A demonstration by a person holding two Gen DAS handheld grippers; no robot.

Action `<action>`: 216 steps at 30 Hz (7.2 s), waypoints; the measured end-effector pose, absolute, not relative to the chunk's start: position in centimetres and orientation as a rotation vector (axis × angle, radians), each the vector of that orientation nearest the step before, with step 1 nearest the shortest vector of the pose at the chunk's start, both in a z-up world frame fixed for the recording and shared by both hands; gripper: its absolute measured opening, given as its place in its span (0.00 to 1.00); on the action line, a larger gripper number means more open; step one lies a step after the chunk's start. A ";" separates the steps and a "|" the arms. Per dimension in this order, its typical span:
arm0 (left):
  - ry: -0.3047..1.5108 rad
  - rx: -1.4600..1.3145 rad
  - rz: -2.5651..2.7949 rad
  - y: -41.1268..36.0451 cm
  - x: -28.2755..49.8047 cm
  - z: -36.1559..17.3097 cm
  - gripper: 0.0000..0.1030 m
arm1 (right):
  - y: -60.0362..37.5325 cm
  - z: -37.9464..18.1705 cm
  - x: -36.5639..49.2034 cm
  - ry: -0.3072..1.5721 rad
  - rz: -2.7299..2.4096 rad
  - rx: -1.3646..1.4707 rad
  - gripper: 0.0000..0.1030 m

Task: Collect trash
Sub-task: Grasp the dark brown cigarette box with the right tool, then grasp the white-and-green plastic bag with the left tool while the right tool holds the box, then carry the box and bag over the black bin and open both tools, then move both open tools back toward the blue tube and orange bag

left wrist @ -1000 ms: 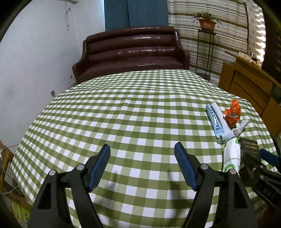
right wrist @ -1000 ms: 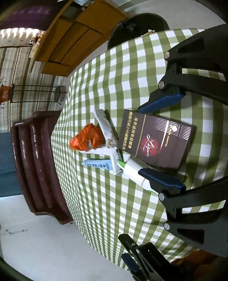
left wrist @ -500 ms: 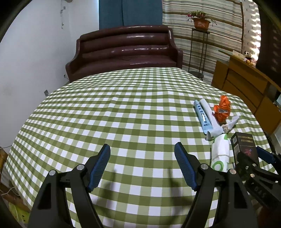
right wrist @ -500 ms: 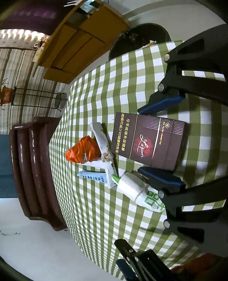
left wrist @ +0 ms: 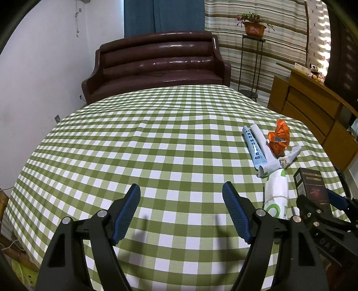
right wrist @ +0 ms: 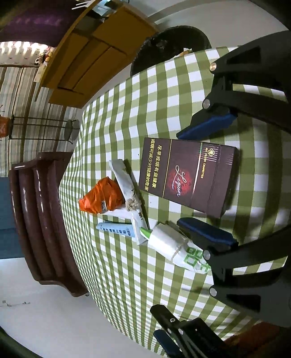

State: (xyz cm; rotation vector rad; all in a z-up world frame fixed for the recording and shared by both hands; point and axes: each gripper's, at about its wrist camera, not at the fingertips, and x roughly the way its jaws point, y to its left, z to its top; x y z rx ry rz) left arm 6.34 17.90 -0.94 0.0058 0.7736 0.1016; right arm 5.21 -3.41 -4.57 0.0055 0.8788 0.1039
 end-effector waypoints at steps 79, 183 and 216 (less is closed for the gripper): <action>0.721 0.093 -0.176 3.6 7.0 0.7 0.26 | -20.6 -2.6 2.8 0.743 -0.061 0.078 0.55; 0.740 0.084 -0.110 3.2 10.1 -0.1 0.63 | -19.4 -1.9 5.2 0.738 -0.045 0.107 0.60; 0.778 -0.050 0.134 20.3 8.6 -1.8 0.63 | 0.5 -2.8 9.3 0.834 0.176 -0.010 0.61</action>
